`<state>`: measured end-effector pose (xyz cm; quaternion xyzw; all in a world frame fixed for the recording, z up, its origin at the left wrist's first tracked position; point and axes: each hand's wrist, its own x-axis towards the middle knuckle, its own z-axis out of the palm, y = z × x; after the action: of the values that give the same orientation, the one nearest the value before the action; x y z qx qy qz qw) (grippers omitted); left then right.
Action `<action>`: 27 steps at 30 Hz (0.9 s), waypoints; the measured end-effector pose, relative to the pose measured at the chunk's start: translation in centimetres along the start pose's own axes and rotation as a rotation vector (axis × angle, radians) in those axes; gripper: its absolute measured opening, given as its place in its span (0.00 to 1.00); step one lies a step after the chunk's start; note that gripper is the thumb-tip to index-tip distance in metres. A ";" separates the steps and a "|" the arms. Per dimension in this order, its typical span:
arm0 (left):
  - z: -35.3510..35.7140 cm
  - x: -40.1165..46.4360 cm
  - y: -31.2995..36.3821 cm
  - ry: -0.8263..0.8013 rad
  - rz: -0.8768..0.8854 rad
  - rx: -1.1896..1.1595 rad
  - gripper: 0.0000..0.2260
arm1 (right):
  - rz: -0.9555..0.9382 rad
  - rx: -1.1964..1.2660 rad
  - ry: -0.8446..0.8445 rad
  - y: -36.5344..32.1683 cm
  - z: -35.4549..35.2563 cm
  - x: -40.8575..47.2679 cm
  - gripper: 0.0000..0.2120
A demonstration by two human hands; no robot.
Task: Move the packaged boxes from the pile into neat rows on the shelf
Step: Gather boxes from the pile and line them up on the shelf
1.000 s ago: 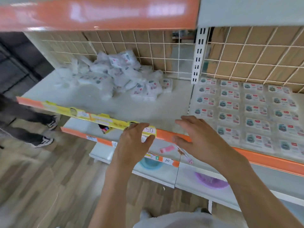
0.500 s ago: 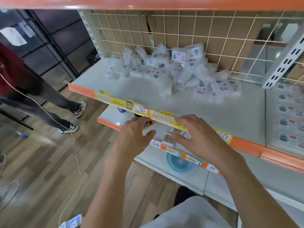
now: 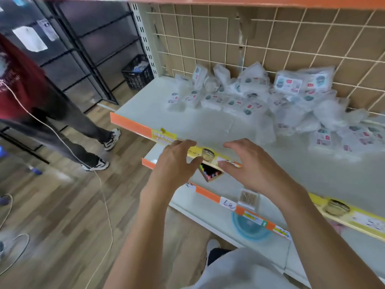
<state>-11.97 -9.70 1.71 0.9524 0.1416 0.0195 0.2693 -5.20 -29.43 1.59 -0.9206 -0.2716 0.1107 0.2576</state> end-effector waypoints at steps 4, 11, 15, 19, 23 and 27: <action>-2.0 3.4 -2.2 -0.034 0.023 -0.008 0.22 | 0.033 -0.006 -0.007 -2.0 0.5 3.2 0.26; -3.5 8.6 -6.3 -0.096 0.060 -0.066 0.22 | 0.149 -0.030 0.006 -4.4 2.1 7.6 0.25; -4.5 12.5 -9.0 -0.121 0.085 -0.067 0.23 | 0.238 -0.005 0.069 -5.8 3.8 10.9 0.25; -5.2 16.6 -11.3 -0.156 0.133 -0.041 0.25 | 0.355 0.017 0.140 -6.9 5.7 14.5 0.26; -5.4 19.7 -12.8 -0.095 0.201 -0.037 0.26 | 0.443 -0.026 0.203 -7.5 6.5 17.7 0.29; -4.7 22.1 -13.3 -0.040 0.223 -0.055 0.28 | 0.507 -0.058 0.273 -7.7 6.2 20.2 0.35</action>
<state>5.27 9.74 -2.06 0.9546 0.0289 0.0342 0.2944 6.02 -10.06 -0.83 -0.9725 0.0013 0.0388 0.2296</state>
